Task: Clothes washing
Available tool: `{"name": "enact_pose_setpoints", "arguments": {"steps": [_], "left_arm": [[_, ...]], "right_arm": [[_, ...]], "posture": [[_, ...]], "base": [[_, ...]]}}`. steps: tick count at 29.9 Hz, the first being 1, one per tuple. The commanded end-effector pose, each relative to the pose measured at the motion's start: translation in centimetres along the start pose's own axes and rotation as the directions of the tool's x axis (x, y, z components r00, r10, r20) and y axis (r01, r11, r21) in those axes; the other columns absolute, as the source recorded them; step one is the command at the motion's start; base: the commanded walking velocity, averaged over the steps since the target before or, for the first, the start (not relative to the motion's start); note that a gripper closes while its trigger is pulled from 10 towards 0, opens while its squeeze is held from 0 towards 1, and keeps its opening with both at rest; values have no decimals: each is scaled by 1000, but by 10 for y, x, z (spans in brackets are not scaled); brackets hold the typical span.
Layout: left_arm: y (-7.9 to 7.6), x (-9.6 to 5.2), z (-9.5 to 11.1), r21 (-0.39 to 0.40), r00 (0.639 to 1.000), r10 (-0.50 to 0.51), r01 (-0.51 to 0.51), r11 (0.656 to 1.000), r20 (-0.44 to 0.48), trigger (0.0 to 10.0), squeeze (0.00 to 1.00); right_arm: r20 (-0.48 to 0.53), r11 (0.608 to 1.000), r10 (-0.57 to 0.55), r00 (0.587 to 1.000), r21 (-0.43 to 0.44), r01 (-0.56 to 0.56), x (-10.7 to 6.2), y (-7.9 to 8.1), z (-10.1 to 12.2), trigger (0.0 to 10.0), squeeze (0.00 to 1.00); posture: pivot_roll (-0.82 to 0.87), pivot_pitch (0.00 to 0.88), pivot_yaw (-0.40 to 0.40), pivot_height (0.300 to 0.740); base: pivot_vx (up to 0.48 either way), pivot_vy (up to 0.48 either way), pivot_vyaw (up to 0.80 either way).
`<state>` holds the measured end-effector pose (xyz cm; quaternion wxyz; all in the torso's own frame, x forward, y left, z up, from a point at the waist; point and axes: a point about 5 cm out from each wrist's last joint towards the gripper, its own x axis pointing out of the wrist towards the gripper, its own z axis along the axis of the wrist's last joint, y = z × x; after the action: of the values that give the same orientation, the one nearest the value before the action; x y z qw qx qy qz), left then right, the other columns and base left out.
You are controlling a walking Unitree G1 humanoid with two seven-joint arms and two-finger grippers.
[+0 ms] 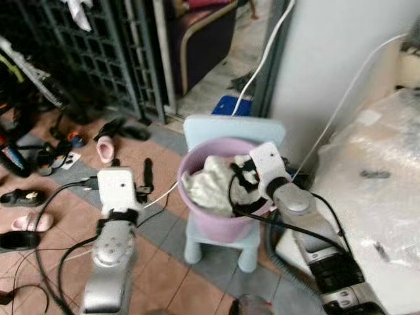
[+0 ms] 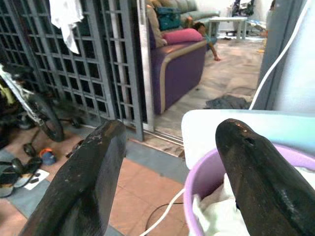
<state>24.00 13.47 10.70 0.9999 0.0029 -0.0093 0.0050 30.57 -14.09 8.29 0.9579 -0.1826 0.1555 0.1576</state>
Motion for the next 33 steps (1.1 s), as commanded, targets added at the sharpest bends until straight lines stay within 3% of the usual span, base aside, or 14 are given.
{"name": "enact_pose_setpoints", "arguments": {"steps": [1,7,15,21,27,33], "left_arm": [[11,-1,1,15,999,37,-37,999,-3,10000,0],[13,-10,-3,26,997,63,-62,998,-49,10000,0],[33,-40,-14,99,981,121,-106,989,-150,10000,0],[51,-76,-18,152,946,204,-170,974,-252,10000,0],[54,-95,-14,161,929,233,-193,968,-288,10000,0],[55,-111,-1,176,921,245,-198,964,-301,10000,0]], "right_arm": [[6,999,36,999,7,-36,3,10,5,10000,0],[-98,994,107,989,48,-102,3,19,-11,10000,0],[-224,966,228,948,173,-191,9,38,-33,10000,0],[-258,936,319,912,240,-259,15,61,-38,10000,0],[-261,925,330,907,283,-255,21,76,-34,10000,0],[-306,942,247,919,299,-154,35,93,-34,10000,0]], "posture": [[36,35,22,740],[59,58,10,740],[116,119,-7,740],[200,189,-16,740],[252,232,-15,740],[307,295,-18,740]], "base": [[420,0,0],[0,0,0],[0,0,0],[0,0,0],[0,0,0],[0,0,0]]}}
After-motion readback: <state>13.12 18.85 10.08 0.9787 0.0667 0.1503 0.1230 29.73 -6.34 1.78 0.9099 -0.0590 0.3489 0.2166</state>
